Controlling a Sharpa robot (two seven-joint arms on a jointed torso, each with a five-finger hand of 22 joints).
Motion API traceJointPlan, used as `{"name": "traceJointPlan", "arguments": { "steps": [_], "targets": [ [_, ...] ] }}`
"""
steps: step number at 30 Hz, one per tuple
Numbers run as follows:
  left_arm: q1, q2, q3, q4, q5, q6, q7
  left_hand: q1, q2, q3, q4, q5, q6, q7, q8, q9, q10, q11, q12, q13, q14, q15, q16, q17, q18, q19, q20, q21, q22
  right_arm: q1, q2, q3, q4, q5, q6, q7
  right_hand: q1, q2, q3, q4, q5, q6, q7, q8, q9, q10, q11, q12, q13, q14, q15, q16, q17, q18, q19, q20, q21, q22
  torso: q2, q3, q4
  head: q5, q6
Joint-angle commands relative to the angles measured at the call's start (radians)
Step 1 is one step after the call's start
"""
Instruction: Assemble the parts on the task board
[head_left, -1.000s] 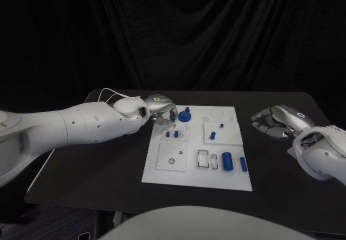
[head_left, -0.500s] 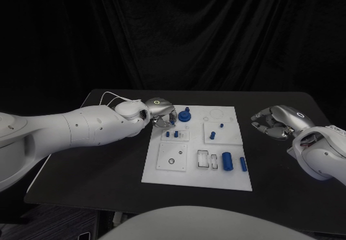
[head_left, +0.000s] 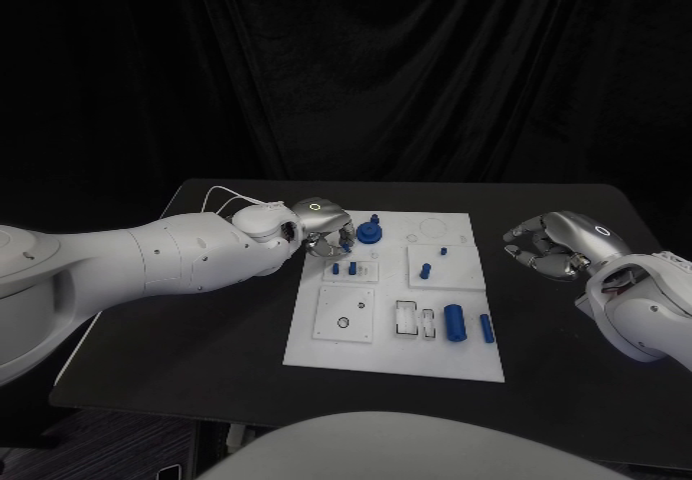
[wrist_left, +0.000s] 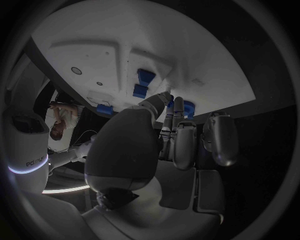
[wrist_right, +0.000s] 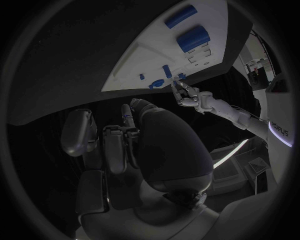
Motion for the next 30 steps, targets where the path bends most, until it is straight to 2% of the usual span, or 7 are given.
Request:
{"name": "traceJointPlan", "arguments": {
  "steps": [1,11,30],
  "targets": [
    [-0.002,0.0,0.001,0.002,0.008,-0.017,0.006,0.0,-0.006,0.003,-0.006,-0.006,0.001,0.007,0.006,0.005,0.009,-0.001,-0.004,-0.001,0.01,0.004,-0.005,-0.001,0.007,0.001,0.003,-0.004,0.173,-0.003,-0.001,0.001,0.0,-0.003,0.001,-0.011,-0.001,-0.008,0.008,0.0,0.005,0.006,-0.002,-0.005,-0.001,0.04,0.003,-0.004,0.177,0.075,0.0,-0.005,0.178,0.021,0.001,-0.006,-0.003,0.151,0.0,-0.0006,0.001,-0.002,0.0],
    [-0.004,-0.001,0.001,0.012,0.008,-0.013,0.011,-0.001,-0.006,0.002,-0.005,-0.009,0.0,0.008,0.004,0.005,0.012,-0.001,-0.004,0.0,0.006,0.005,-0.012,-0.012,0.009,-0.003,0.003,-0.013,0.17,-0.003,0.0,0.001,0.0,-0.003,0.0,-0.011,-0.001,-0.008,0.009,0.0,0.005,0.006,-0.002,-0.005,-0.002,0.04,0.003,-0.004,0.178,0.075,0.0,-0.004,0.179,0.021,0.001,-0.006,-0.003,0.151,0.0,-0.0001,0.002,-0.002,0.0],
    [-0.01,0.016,0.001,0.0,0.008,0.008,0.006,0.0,-0.004,0.003,-0.006,-0.012,-0.002,0.008,0.0,0.003,0.016,0.0,-0.004,0.001,0.0,0.006,-0.02,-0.026,0.011,-0.009,0.004,-0.025,0.167,-0.003,0.002,0.001,-0.001,-0.003,0.0,-0.01,-0.001,-0.008,0.009,0.0,0.005,0.006,-0.002,-0.005,-0.002,0.04,0.003,-0.004,0.178,0.075,0.0,-0.004,0.179,0.021,0.001,-0.006,-0.003,0.151,0.0,-0.0001,0.0008,-0.002,0.0]
  ]
}}
